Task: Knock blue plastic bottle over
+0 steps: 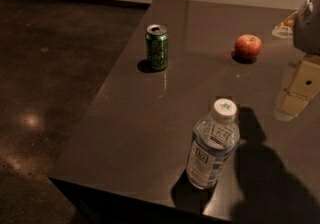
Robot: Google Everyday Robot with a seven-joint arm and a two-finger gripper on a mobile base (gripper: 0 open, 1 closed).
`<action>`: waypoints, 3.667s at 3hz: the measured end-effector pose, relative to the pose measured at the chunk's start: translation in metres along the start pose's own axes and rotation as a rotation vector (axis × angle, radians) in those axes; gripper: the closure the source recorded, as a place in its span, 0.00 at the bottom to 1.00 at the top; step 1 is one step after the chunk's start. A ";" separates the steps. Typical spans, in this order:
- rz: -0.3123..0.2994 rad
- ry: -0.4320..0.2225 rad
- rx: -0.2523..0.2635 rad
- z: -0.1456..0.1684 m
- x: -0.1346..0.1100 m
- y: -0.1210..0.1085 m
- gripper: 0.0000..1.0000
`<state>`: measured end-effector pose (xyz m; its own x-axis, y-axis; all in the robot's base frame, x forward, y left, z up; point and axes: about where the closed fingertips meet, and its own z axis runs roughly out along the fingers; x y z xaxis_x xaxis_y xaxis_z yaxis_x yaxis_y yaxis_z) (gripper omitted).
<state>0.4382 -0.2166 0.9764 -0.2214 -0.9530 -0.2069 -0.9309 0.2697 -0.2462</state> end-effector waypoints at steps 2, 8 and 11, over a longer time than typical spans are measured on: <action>-0.010 -0.026 -0.040 0.000 -0.005 0.012 0.00; -0.074 -0.500 -0.159 0.025 -0.068 0.131 0.00; -0.142 -0.551 -0.231 0.036 -0.099 0.154 0.37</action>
Offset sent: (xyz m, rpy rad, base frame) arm -0.0291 0.0174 -0.0138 0.0845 0.1096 0.0624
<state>0.3269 -0.0761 0.9251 0.0351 -0.7491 -0.6615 -0.9928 0.0496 -0.1089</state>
